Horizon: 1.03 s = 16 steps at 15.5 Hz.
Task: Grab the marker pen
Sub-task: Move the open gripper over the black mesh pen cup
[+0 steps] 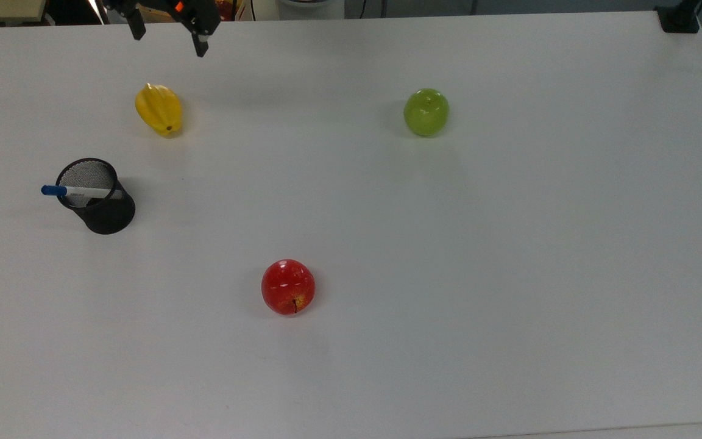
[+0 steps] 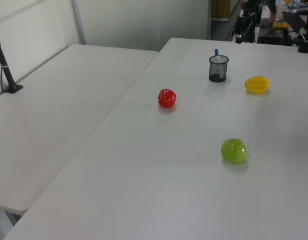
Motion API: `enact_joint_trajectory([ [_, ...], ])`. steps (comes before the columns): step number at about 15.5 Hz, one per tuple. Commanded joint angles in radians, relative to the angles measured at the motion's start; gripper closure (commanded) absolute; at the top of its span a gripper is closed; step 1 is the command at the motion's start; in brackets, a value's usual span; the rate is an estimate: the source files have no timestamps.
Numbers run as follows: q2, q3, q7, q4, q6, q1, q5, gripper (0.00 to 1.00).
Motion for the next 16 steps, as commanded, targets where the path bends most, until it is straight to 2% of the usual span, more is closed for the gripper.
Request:
enact_joint_trajectory([
  [1, 0.098, -0.005, -0.016, 0.07, 0.094, -0.051, 0.032, 0.0],
  [6, 0.249, 0.05, -0.013, 0.225, 0.122, -0.207, 0.063, 0.0],
  [12, 0.401, 0.052, 0.016, 0.335, 0.227, -0.279, 0.06, 0.0],
  [16, 0.496, 0.05, 0.097, 0.42, 0.241, -0.315, 0.057, 0.08],
])
